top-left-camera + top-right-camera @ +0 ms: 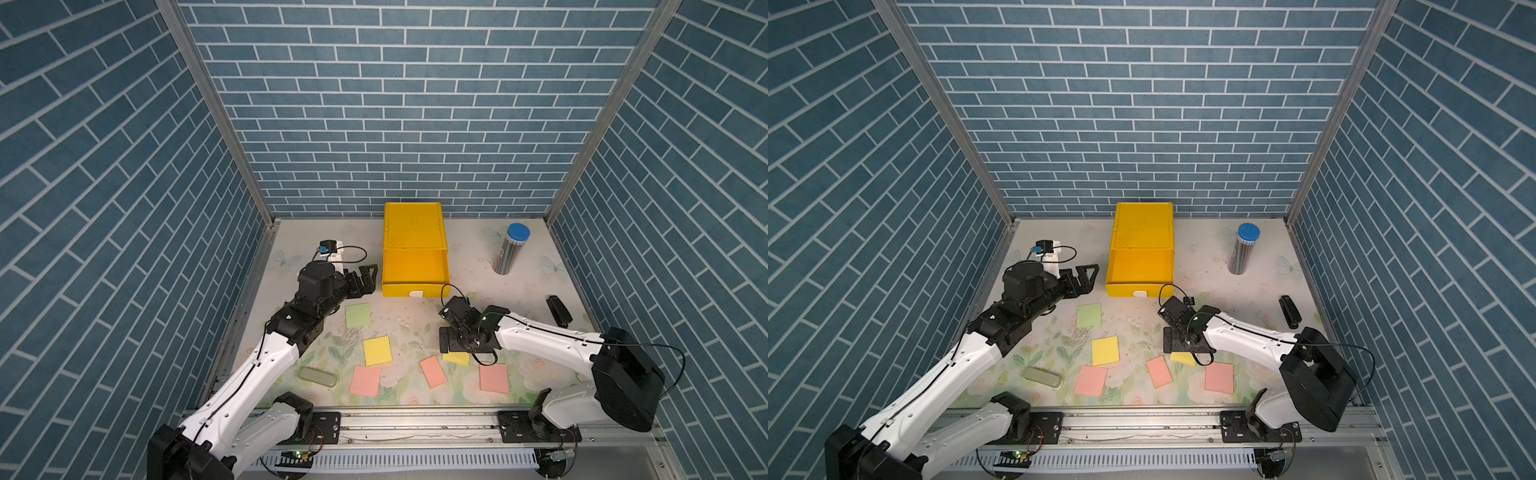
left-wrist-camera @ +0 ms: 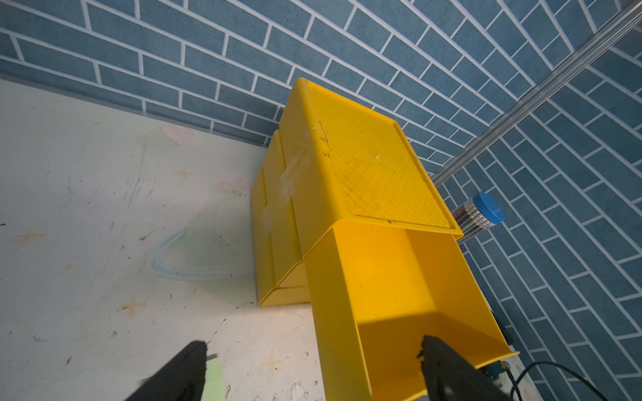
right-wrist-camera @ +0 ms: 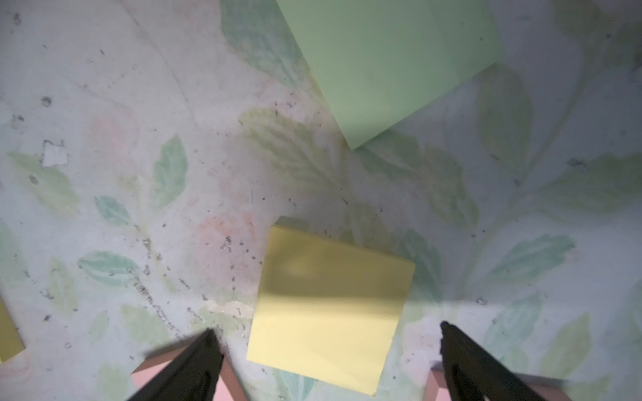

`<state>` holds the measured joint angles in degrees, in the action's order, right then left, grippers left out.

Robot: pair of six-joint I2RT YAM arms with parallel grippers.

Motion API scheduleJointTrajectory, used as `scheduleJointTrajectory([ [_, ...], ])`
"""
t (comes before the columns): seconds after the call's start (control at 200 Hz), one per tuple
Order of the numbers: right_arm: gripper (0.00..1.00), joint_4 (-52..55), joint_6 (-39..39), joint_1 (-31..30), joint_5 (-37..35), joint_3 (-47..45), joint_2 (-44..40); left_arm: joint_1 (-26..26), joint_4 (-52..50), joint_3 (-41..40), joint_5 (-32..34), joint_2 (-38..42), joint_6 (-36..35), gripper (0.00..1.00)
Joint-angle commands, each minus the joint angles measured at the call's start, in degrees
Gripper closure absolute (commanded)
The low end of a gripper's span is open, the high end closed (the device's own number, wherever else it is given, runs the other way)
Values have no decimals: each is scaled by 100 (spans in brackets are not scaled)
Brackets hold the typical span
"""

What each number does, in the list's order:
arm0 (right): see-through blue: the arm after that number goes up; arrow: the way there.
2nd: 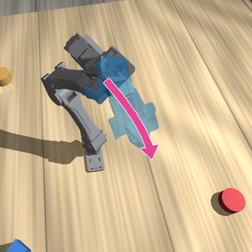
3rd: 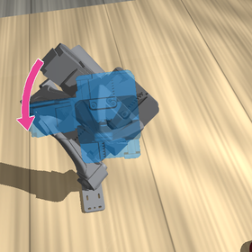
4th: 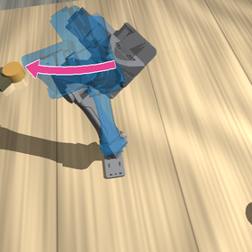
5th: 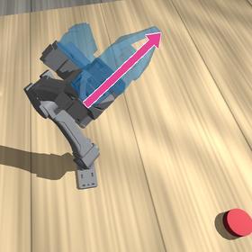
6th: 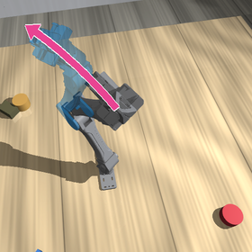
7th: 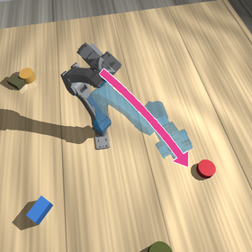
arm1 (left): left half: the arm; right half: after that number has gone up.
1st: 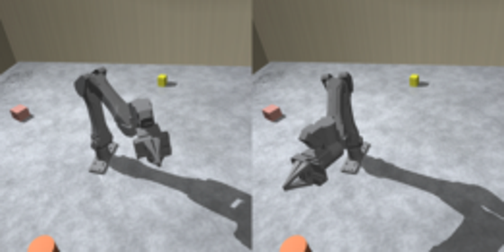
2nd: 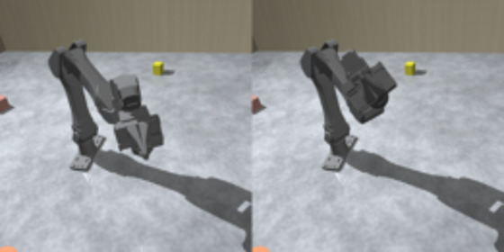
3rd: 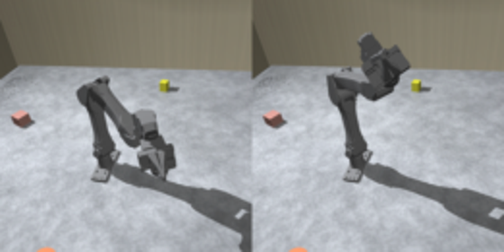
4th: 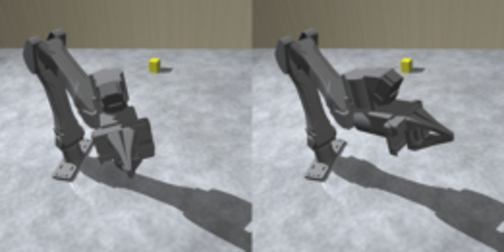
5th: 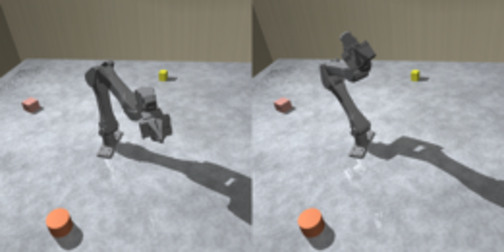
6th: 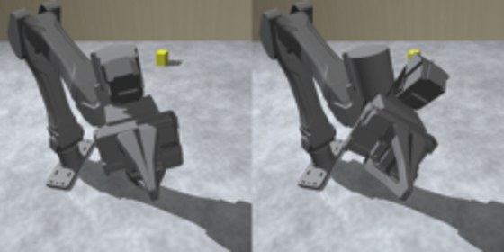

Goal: Please put the sticky notes in the drawer by color
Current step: Pick up the sticky notes from the center of the board.

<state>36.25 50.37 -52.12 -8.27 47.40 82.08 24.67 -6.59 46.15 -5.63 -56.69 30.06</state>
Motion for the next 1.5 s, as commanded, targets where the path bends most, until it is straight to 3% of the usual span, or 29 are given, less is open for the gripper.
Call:
scheduleJointTrajectory([
  [0.0, 0, -24, 419, -78, -71, -60, 51, -14, -83, 188, -77, -100, -132, 0],
  [0.395, 0, 36, 772, -366, -385, -61, 819, -9, -209, 157, 7, -2, -365, 0],
  [0.605, 0, -101, 828, -385, -179, -311, 686, -10, -158, 140, -155, 61, -342, 0],
  [0.845, 12, -619, 689, -344, 524, -776, 633, -14, -193, 90, -136, 153, -309, 0],
  [0.97, 14, -336, 589, -347, 458, -672, 694, -10, -182, 56, -147, 185, -269, 0],
  [1.2, 9, -9, 211, -278, 488, -540, 959, -10, -141, -9, -184, 224, -177, 0],
  [1.495, 20, -115, 209, -269, 402, -715, 717, 3, -116, 17, -175, 184, -147, 0],
])
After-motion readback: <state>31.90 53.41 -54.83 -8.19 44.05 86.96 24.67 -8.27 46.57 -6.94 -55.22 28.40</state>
